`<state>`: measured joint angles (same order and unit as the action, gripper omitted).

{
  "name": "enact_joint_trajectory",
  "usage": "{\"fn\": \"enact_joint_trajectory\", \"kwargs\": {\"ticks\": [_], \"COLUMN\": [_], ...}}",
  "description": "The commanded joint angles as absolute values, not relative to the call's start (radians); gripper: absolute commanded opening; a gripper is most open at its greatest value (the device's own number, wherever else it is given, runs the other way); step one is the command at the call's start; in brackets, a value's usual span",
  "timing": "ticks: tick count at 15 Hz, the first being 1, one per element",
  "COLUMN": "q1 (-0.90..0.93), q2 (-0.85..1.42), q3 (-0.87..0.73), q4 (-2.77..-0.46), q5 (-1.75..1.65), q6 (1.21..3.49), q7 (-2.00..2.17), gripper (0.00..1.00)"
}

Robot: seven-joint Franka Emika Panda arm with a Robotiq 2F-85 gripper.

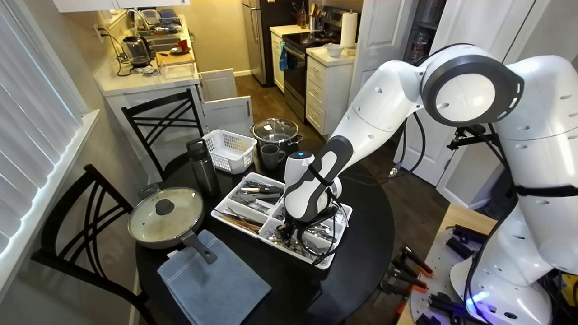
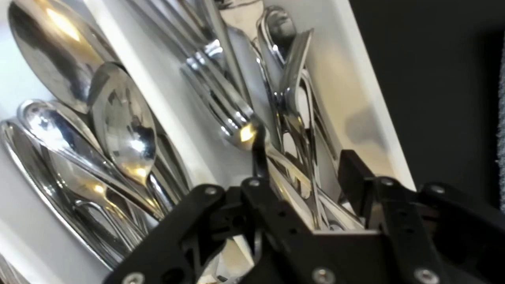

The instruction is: Remove one fork, spoon and knife from the rack

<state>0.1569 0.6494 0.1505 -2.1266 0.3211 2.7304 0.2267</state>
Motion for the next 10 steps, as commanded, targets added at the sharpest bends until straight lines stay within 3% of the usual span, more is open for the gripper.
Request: {"fn": "enact_joint_trajectory", "kwargs": {"ticks": [1,4,10], "q1": [0.186,0.197,0.216], "q2": [0.686,0.686,0.642], "q3": [0.129,0.125,0.109], "q4": [-2.113,-2.109,-2.122], "q5": [0.304,0.302,0.284], "q6": [2.749,2.744,2.738], "q7": [0.268,0.271,0.278], "gripper": [0.21,0.03,0.03]}}
